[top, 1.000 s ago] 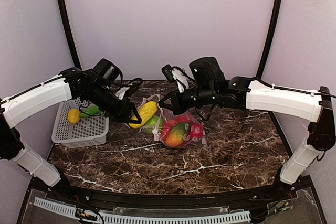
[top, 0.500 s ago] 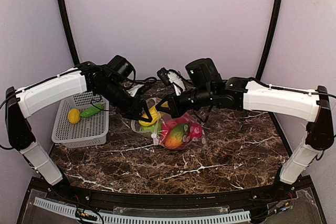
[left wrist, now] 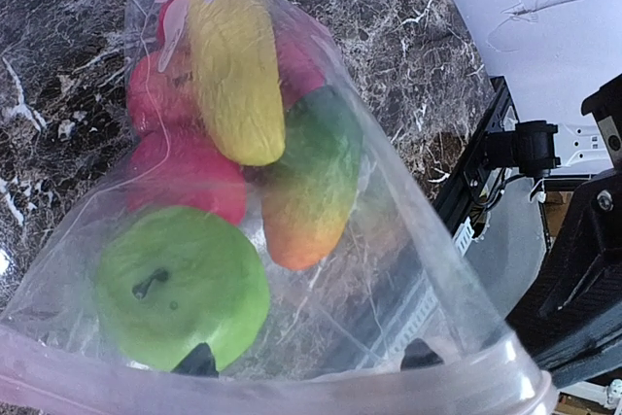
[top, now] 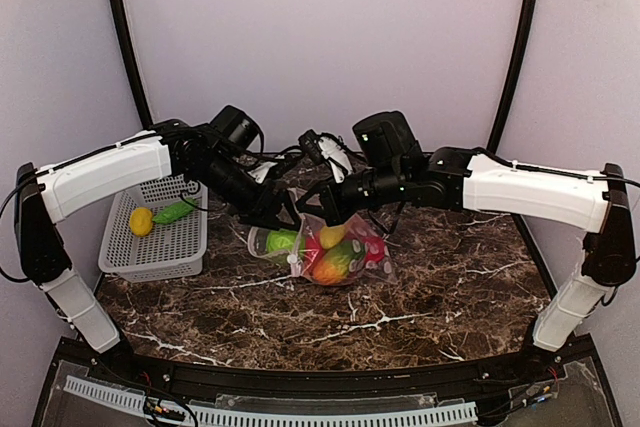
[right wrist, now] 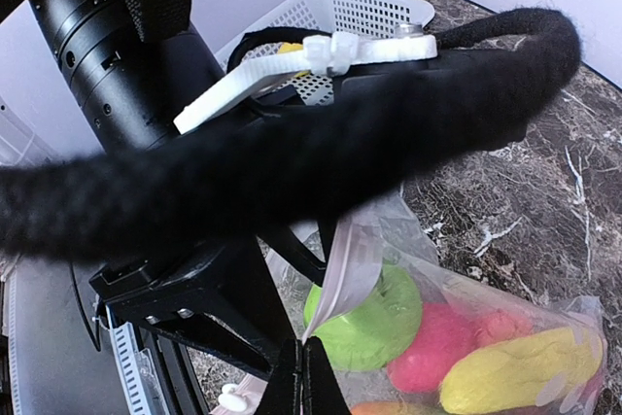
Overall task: Place the food in the zip-top bag and seal the zipper
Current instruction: Place the fake fruit in the zipper food storage bag, then pick up the fake fruit from the bin.
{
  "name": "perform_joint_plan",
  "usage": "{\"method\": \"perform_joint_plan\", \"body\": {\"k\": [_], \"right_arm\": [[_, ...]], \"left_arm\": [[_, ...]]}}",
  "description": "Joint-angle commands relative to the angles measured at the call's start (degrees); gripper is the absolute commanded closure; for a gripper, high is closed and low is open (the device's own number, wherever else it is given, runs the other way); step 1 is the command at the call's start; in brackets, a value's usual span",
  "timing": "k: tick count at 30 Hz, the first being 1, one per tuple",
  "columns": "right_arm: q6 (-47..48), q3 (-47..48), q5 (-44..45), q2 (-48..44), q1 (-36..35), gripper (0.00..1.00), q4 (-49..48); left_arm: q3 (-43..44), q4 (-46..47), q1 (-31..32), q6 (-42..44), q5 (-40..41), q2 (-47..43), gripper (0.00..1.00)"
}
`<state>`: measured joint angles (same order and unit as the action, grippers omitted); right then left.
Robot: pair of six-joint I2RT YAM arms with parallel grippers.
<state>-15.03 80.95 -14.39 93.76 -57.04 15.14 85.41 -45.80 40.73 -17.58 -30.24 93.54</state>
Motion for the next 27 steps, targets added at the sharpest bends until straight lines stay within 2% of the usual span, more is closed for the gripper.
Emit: {"method": "perform_joint_plan", "body": {"k": [1,9,15,19,27], "right_arm": [[-0.1,1.5,0.4,0.4,-0.5,1.00,-1.1],[-1.1,0.1,4.0,-0.9,-0.4,1.00,-1.6],[-2.0,-1.4,5.7,-2.3,-0.3,1.00,-2.8],[-2.3,-1.8,5.8,-2.5,-0.1,1.00,-3.2],[-2.4,-2.1,5.9,-2.8,0.0,1.00,-3.4]], "left_arm": [[0.4,0.3,0.2,0.1,0.5,-2.3,0.34],[-1.3,-0.1,0.1,0.4,8.4,-9.0,0.27],[-4.5,-0.5,-1.7,0.9,17.0,-17.1,0.17],[-6.5,-2.5,-7.4,1.5,17.7,-20.9,0.13],[-11.6,-3.1,-24.8,6.6,20.1,-22.7,0.07]]}}
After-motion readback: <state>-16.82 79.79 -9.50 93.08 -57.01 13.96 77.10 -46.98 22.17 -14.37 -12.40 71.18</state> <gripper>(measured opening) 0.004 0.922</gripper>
